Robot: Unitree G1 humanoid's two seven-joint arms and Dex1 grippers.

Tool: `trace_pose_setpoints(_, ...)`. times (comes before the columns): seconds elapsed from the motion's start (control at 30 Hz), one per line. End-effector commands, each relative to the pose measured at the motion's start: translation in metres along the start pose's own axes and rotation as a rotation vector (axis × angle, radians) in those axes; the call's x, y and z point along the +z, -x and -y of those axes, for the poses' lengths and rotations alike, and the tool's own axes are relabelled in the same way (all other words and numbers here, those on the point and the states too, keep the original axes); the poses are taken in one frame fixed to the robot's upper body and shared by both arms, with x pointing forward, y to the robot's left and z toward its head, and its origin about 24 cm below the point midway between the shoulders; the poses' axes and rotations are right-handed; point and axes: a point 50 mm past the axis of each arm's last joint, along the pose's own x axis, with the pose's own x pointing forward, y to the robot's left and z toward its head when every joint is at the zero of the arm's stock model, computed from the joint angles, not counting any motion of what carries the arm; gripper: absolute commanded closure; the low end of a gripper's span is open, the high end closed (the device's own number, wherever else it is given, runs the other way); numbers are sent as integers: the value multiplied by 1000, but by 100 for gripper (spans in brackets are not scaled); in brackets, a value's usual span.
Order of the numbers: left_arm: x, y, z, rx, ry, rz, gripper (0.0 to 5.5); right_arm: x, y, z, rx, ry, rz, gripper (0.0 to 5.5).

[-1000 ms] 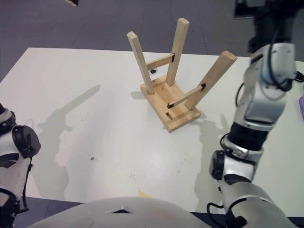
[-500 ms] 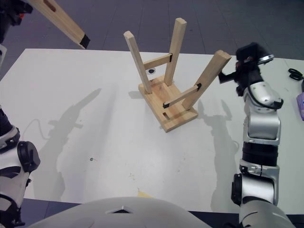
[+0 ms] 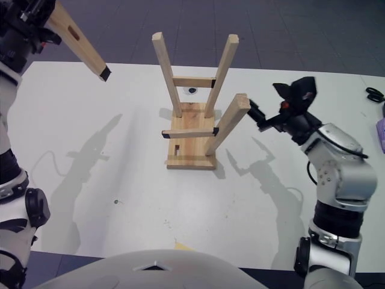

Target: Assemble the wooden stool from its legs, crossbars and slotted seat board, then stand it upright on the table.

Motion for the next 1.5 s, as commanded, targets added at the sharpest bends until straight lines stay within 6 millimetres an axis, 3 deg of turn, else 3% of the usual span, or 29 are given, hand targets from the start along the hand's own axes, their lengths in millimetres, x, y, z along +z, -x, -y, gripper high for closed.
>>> trace_pose_setpoints(0.03, -15, 8, 7, -14, -31, -63, 446, 22, 13, -2, 240, -229, 112, 10)
trace_pose_setpoints(0.23, -21, 0, 18, -80, 19, -68, 446, 15, 7, -36, 530, -188, -32, 10)
trace_pose_setpoints(0.47, -29, -3, 31, -169, 65, -102, 446, 4, -22, -42, 655, -93, -87, 10)
trace_pose_setpoints(0.87, -42, -3, 48, -298, 114, -147, 446, 23, -10, -57, 869, -179, -46, 188)
trace_pose_setpoints(0.97, -41, -2, 51, -315, 122, -145, 446, 15, -10, -62, 872, -163, -87, 237)
trace_pose_setpoints(1.07, -41, -2, 54, -320, 123, -148, 446, -5, -12, -74, 831, -81, -162, 284)
trace_pose_setpoints(1.23, -46, 11, 54, -212, 127, -197, 446, -33, -14, -85, 667, 83, -215, 317)
trace_pose_setpoints(1.4, -68, 35, 55, -124, 132, -277, 446, -44, -17, -84, 498, 75, -143, 340)
trace_pose_setpoints(1.5, -84, 39, 56, -99, 154, -317, 446, -54, -15, -88, 441, 39, -126, 341)
